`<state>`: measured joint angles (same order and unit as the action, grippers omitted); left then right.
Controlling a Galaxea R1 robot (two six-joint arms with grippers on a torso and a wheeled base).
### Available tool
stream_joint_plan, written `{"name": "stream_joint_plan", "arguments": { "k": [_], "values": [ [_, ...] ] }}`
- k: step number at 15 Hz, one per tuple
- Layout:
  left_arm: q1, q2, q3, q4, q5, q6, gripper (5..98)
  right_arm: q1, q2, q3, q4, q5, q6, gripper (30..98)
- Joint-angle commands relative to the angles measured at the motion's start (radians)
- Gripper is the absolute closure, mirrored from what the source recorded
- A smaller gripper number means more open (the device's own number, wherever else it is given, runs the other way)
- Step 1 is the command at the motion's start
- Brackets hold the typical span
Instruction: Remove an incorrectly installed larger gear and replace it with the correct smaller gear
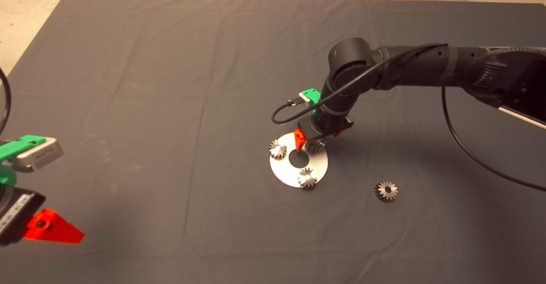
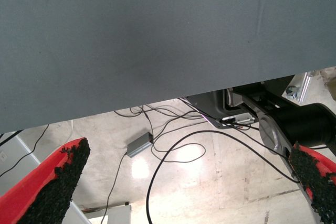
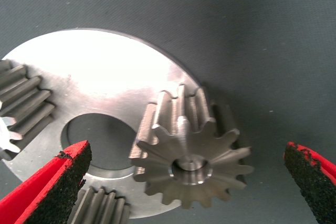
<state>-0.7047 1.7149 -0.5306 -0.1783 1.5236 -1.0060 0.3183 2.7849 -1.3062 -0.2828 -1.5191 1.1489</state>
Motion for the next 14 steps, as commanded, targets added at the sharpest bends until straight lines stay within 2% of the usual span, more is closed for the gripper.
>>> {"name": "stream_joint_plan", "arguments": {
  "k": [1, 14],
  "values": [
    [-0.010, -0.001, 0.003, -0.010, 0.134, 0.001, 5.4, 0.018, 0.002, -0.002, -0.039, -0.001, -0.006, 31.4],
    [-0.010, -0.005, 0.005, -0.010, 0.134, 0.003, 5.4, 0.015, -0.001, -0.014, -0.041, -0.001, -0.021, 32.5]
  ]
}}
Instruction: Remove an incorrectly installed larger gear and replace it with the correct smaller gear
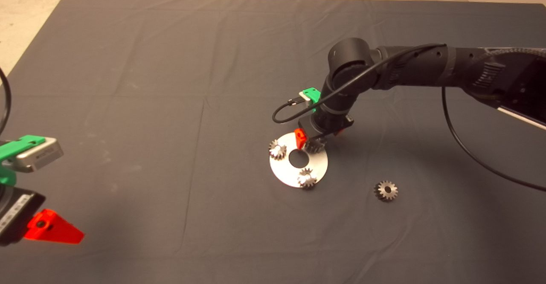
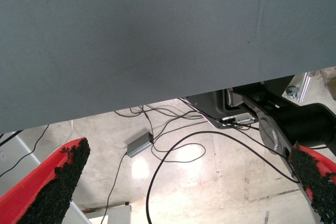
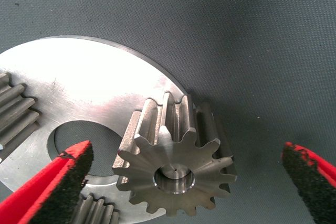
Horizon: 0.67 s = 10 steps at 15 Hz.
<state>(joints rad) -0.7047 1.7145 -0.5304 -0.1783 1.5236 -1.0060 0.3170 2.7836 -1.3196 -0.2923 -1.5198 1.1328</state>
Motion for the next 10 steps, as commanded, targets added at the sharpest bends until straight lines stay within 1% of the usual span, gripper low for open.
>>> {"name": "stream_joint_plan", "arguments": {
  "k": [1, 2, 3, 4, 6, 10],
  "values": [
    [-0.010, -0.005, 0.005, -0.010, 0.134, 0.003, 5.4, 0.016, 0.000, -0.001, -0.031, 0.000, -0.005, 35.2],
    [-0.010, -0.006, 0.005, -0.010, 0.134, 0.003, 5.4, 0.016, -0.001, -0.001, -0.030, 0.000, -0.005, 37.7],
    [-0.010, -0.005, 0.005, -0.010, 0.134, 0.003, 5.4, 0.016, 0.000, -0.002, -0.031, 0.000, -0.005, 38.7],
    [-0.010, -0.005, 0.005, -0.010, 0.134, 0.003, 5.4, 0.016, -0.001, -0.002, -0.030, 0.000, -0.005, 42.7],
    [-0.010, -0.005, 0.005, -0.010, 0.134, 0.003, 5.4, 0.016, 0.001, -0.006, -0.031, 0.000, -0.005, 43.3],
    [-0.010, -0.002, 0.005, -0.010, 0.134, 0.003, 5.4, 0.017, 0.003, -0.006, -0.031, -0.002, -0.005, 51.7]
  ]
}}
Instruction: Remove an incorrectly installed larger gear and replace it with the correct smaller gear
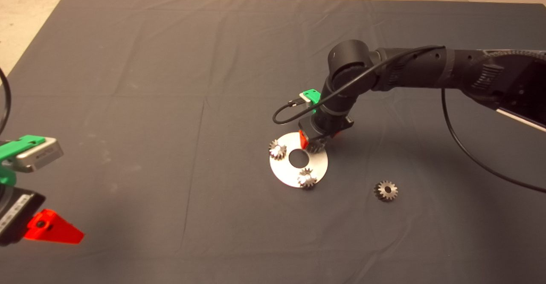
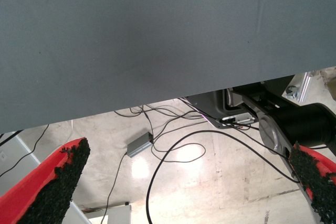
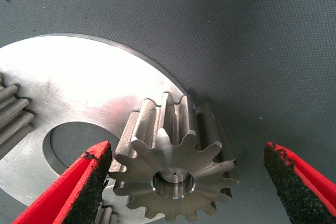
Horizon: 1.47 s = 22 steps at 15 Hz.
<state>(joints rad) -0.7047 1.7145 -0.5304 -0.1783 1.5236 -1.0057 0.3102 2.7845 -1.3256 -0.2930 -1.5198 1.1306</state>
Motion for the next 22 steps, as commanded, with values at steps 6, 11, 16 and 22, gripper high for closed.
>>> {"name": "stream_joint_plan", "arguments": {
  "k": [6, 11, 16, 22],
  "values": [
    [-0.010, 0.001, 0.003, -0.010, 0.134, 0.003, 5.4, 0.024, 0.004, 0.004, -0.029, -0.002, -0.003, 52.7],
    [-0.010, 0.001, 0.003, -0.010, 0.134, 0.004, 5.4, 0.026, 0.004, 0.005, -0.029, -0.003, -0.003, 63.5],
    [-0.010, 0.001, 0.003, -0.012, 0.134, 0.004, 5.4, 0.024, 0.021, 0.004, -0.028, -0.003, 0.001, 71.6],
    [-0.010, 0.001, 0.003, -0.010, 0.134, 0.004, 5.4, 0.024, 0.024, -0.001, -0.028, -0.003, 0.003, 76.8]
  ]
}}
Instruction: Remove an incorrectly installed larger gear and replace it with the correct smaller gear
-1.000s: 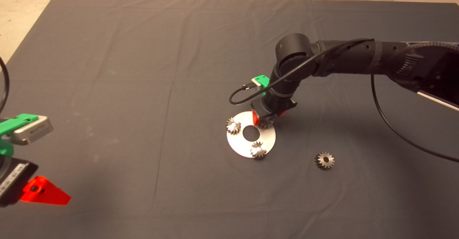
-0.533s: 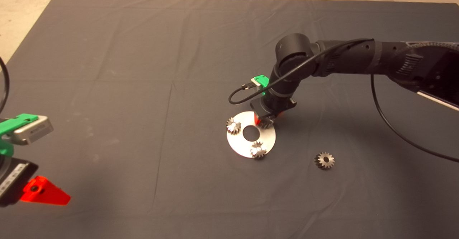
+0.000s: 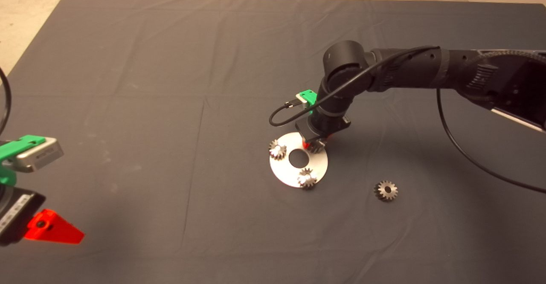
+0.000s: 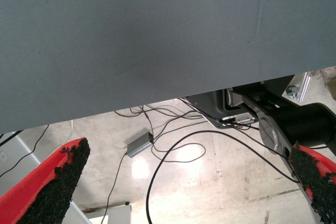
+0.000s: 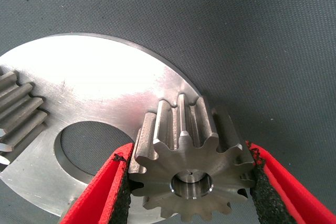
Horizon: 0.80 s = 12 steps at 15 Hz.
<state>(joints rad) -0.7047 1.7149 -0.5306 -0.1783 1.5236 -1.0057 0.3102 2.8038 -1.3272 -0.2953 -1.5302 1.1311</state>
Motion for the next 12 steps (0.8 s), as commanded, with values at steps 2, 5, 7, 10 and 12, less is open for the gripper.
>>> {"name": "stream_joint_plan", "arguments": {
  "k": [2, 5, 7, 10, 12],
  "values": [
    [-0.010, 0.003, 0.003, -0.012, 0.134, 0.004, 5.4, 0.024, 0.001, 0.001, -0.025, 0.007, 0.003, 77.3],
    [-0.010, 0.001, 0.002, -0.010, 0.134, 0.004, 5.4, 0.024, 0.001, 0.001, -0.025, 0.007, 0.004, 78.4],
    [-0.010, 0.001, 0.002, -0.010, 0.134, 0.004, 5.4, 0.024, -0.002, -0.002, -0.027, 0.007, 0.009, 79.2],
    [-0.010, 0.000, -0.001, -0.011, 0.134, 0.004, 5.4, 0.026, 0.001, -0.001, -0.025, 0.007, 0.009, 80.2],
    [-0.010, 0.001, -0.006, -0.010, 0.134, 0.006, 5.4, 0.033, 0.000, -0.001, -0.021, 0.005, 0.010, 80.0]
  ]
}}
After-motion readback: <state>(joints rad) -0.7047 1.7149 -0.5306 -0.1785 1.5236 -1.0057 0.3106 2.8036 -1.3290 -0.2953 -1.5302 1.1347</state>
